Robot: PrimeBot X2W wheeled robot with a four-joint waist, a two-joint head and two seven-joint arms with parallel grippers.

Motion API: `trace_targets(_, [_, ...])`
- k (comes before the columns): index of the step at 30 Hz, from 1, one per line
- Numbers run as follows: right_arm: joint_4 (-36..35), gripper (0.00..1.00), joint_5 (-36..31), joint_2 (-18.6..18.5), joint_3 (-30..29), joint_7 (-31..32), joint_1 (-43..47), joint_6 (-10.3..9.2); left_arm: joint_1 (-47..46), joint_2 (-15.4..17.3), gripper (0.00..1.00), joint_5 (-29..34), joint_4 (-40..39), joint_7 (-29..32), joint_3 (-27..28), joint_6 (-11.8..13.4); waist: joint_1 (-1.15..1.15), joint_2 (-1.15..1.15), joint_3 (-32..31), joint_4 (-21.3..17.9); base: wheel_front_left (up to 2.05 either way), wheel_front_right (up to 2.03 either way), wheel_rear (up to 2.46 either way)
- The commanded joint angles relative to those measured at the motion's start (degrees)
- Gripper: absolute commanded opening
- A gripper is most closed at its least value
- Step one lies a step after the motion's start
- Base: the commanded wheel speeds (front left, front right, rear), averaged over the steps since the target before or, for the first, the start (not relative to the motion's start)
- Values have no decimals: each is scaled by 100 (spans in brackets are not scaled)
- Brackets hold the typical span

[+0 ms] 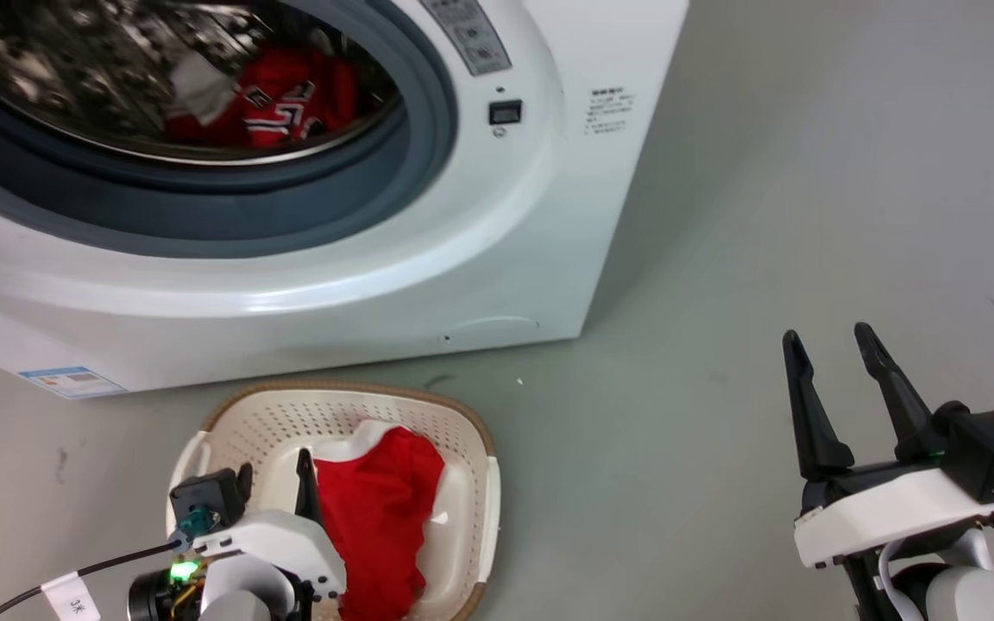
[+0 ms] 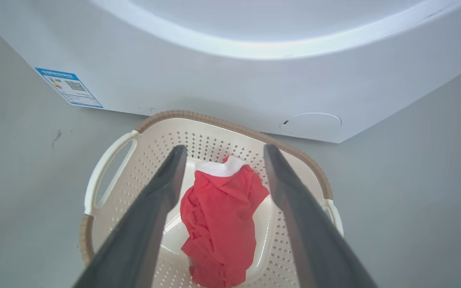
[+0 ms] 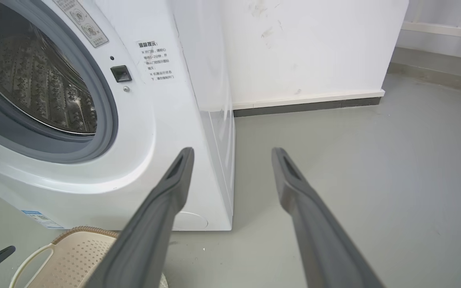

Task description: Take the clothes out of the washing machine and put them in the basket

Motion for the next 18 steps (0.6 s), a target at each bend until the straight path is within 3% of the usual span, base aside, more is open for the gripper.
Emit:
trace_targets(1, [-59,100,-43,9,-28,37,90,-4,87,-19,100,60,-220,-27,16,18,1,0,-205,150,0,0,0])
trace_targets(10, [-204,100,-77,9,-27,133,254,-4,-30,-29,100,396,-1306,-26,-110,169,1,0,-446,330,0,0,0])
trace_targets(18, [-262,100,-112,9,-26,166,269,-4,-686,15,100,770,-1676,-26,-156,158,1,0,-492,410,0,0,0])
